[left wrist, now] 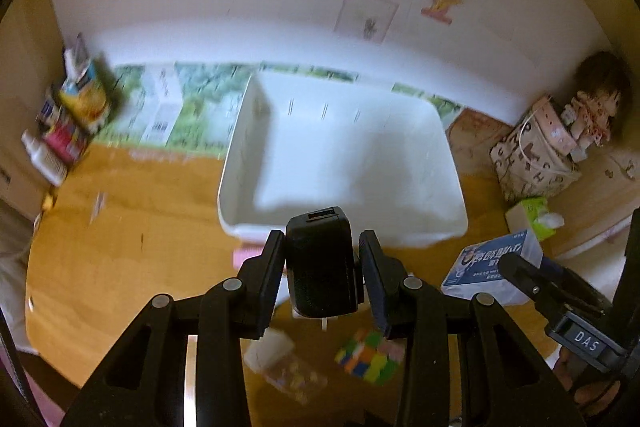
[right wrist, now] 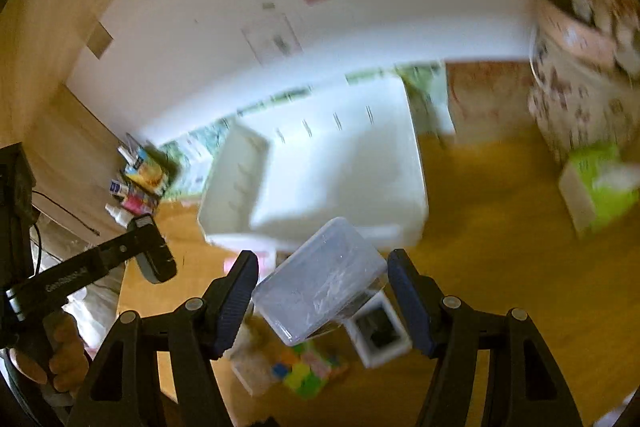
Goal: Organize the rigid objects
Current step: 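Lift and carry the charger and box over the white bin with both tools, then open left tool dropping the charger while right tool releases the box into the bin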
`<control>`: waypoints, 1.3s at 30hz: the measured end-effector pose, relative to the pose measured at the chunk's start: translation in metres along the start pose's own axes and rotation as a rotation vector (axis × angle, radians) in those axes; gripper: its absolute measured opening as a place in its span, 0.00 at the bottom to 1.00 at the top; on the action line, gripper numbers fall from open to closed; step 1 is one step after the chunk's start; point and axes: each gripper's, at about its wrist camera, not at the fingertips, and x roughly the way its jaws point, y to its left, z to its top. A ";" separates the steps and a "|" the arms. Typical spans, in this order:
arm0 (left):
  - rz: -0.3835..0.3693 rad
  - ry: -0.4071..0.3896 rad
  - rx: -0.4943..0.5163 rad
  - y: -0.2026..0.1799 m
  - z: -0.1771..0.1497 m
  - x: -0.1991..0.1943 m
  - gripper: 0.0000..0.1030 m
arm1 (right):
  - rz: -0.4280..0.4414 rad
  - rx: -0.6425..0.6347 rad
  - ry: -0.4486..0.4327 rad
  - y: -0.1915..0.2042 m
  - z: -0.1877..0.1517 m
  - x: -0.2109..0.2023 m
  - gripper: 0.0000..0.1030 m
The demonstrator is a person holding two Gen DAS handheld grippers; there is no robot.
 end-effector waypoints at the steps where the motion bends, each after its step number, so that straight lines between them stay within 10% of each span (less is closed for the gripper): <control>1: -0.002 -0.023 0.016 -0.001 0.004 0.003 0.40 | 0.001 -0.015 -0.026 0.002 0.005 0.003 0.66; 15: -0.050 -0.248 0.116 -0.002 0.027 0.061 0.41 | -0.005 -0.134 -0.218 -0.004 0.028 0.061 0.65; 28: -0.009 -0.195 0.105 0.000 0.038 0.109 0.42 | -0.038 -0.193 -0.221 -0.006 0.035 0.102 0.56; 32: -0.004 -0.225 0.089 0.001 0.041 0.103 0.72 | -0.028 -0.199 -0.243 -0.005 0.035 0.099 0.58; 39: -0.001 -0.257 0.080 0.001 0.041 0.084 0.74 | -0.024 -0.227 -0.321 0.003 0.033 0.074 0.78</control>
